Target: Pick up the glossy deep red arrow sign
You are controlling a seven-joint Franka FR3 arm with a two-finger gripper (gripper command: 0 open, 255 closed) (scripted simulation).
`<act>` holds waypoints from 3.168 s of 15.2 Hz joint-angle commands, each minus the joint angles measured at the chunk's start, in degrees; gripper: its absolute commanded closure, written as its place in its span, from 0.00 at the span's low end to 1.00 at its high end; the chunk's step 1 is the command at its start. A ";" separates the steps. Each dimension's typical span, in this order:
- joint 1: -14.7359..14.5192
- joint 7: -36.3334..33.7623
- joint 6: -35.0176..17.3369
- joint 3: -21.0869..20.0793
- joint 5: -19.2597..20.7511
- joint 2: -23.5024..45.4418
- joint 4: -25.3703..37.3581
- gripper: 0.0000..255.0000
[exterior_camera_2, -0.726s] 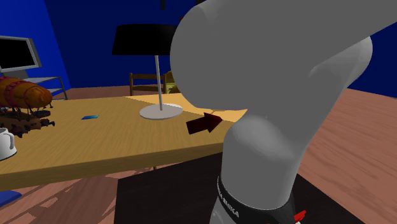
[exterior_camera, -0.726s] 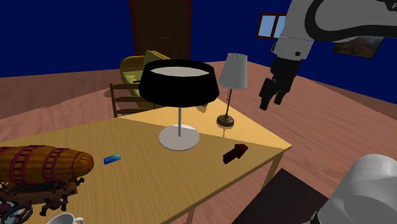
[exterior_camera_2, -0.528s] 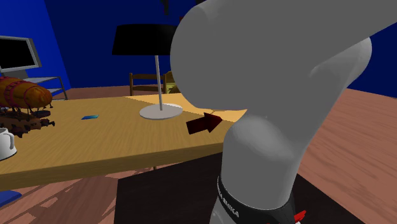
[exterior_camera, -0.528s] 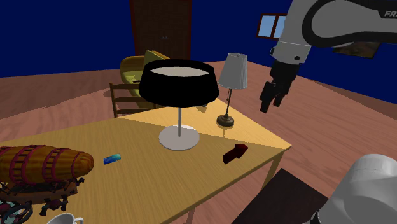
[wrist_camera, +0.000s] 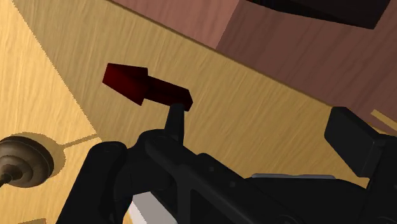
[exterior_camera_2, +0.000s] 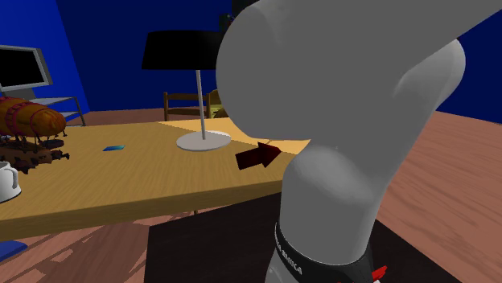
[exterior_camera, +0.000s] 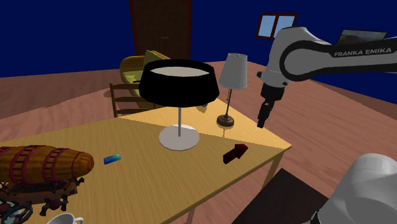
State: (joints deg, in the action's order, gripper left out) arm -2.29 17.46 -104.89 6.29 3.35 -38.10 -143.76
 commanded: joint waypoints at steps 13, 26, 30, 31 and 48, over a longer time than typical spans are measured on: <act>-3.41 32.44 -27.07 11.57 7.39 24.68 -2.88 0.00; -3.01 57.92 -46.17 11.91 1.90 52.46 6.08 0.00; -2.43 58.45 -49.06 11.17 0.75 55.62 6.28 0.00; -2.27 58.58 -49.76 10.96 0.46 56.42 6.36 0.00; -2.94 58.00 -46.59 11.82 1.74 52.91 6.10 1.00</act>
State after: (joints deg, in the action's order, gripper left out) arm -5.05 75.63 -152.28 17.91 4.77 15.67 -137.62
